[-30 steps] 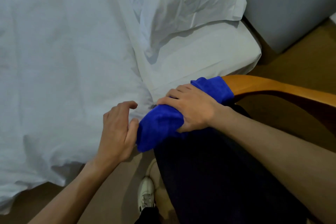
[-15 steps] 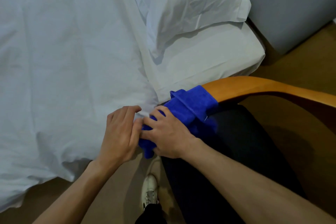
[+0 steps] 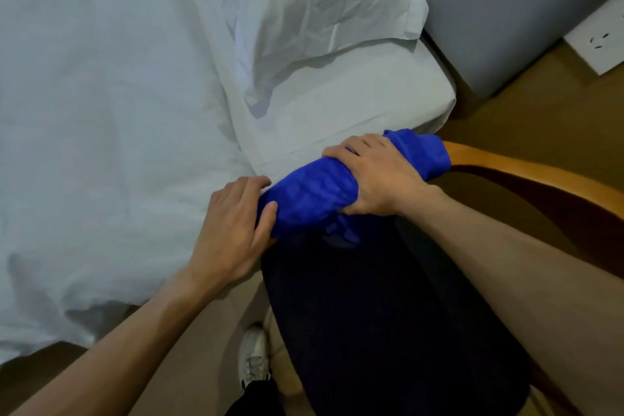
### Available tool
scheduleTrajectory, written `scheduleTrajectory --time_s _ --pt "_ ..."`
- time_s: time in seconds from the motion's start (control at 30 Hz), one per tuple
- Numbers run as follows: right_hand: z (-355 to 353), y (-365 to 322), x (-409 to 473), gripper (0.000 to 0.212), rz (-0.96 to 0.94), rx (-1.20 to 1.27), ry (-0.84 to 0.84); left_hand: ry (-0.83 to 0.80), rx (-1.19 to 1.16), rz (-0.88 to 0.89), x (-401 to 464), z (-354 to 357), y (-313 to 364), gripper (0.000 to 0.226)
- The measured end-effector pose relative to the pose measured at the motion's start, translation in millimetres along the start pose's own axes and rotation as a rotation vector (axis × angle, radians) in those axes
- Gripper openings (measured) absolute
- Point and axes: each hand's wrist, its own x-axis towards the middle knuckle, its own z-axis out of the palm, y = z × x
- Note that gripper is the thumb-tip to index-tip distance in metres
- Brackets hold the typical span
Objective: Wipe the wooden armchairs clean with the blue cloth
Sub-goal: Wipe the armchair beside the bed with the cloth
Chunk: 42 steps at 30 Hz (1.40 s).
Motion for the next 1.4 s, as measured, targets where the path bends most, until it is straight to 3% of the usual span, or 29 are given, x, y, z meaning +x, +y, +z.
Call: scheduleTrajectory --time_s 0.23,0.37,0.5,0.63,0.77,0.9,1.17,1.4 --pt "-11 68 -28 0.104 0.288 0.001 -0.081 0.017 -0.006 0.027 12 5 3 0.029" --pt "-11 80 -40 0.096 0.41 -0.05 -0.106 0.008 0.005 0.013 12 3 -8 0.029" --pt "-12 44 -29 0.101 0.332 -0.173 -0.077 0.009 -0.028 -0.013 10 0 -18 0.033" --pt "-7 -23 -11 0.11 0.106 -0.201 -0.056 -0.006 -0.095 -0.107 11 1 -23 0.036" --pt "5 -81 2 0.099 -0.174 -0.142 -0.029 0.006 -0.153 -0.099 15 -1 -18 0.046" --pt "6 -76 12 0.091 -0.24 -0.045 -0.033 0.008 -0.181 -0.104 21 -4 -10 0.051" --pt "-3 1 7 0.093 -0.041 -0.021 -0.053 -0.077 -0.074 -0.014 22 3 13 0.049" --pt "-10 76 -35 0.095 0.288 0.017 -0.059 -0.133 0.022 0.14 39 16 51 0.035"
